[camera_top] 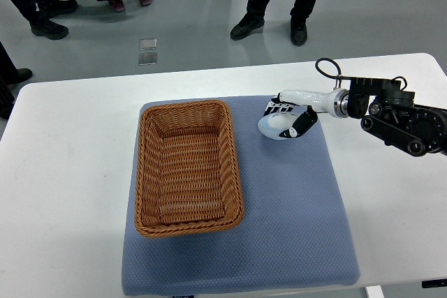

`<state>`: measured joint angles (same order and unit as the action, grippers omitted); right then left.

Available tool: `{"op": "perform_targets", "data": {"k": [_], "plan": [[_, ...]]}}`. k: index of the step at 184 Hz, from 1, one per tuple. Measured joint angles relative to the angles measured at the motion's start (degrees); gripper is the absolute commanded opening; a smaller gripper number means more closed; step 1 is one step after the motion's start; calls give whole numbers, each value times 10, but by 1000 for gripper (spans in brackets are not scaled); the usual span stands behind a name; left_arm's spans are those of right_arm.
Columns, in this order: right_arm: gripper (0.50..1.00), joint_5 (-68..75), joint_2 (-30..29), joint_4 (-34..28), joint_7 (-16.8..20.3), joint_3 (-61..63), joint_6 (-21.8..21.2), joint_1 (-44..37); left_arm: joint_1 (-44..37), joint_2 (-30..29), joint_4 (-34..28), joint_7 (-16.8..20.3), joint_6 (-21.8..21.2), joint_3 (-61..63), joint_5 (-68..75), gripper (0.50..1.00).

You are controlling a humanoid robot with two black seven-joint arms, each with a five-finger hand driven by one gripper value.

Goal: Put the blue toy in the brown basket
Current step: 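Lift the plush toy and carry it over the wicker basket, then lower the toy into the basket and open the right hand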

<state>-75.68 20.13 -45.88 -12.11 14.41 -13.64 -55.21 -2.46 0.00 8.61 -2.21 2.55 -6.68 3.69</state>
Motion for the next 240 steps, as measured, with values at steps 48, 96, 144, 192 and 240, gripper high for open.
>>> {"op": "perform_targets", "data": {"k": [48,96,144,192,240], "plan": [[500,7,3,-5,-4,3,-1,-4,0,0,0,0,0,0,0,1000],[500,24,33,-56,-36,12,-6,-36,0,0,0,0,0,0,0,1000],[500,32,27,-118,-58,12,-5,-64,0,0,0,0,0,0,0,1000],[500,33,-53,-117,-56,7,19,-72,0,0,0,0,0,0,0,1000],[500,30,-132,-78,-50,-17,42,-70,0,0,0,0,0,0,0,1000]]}}
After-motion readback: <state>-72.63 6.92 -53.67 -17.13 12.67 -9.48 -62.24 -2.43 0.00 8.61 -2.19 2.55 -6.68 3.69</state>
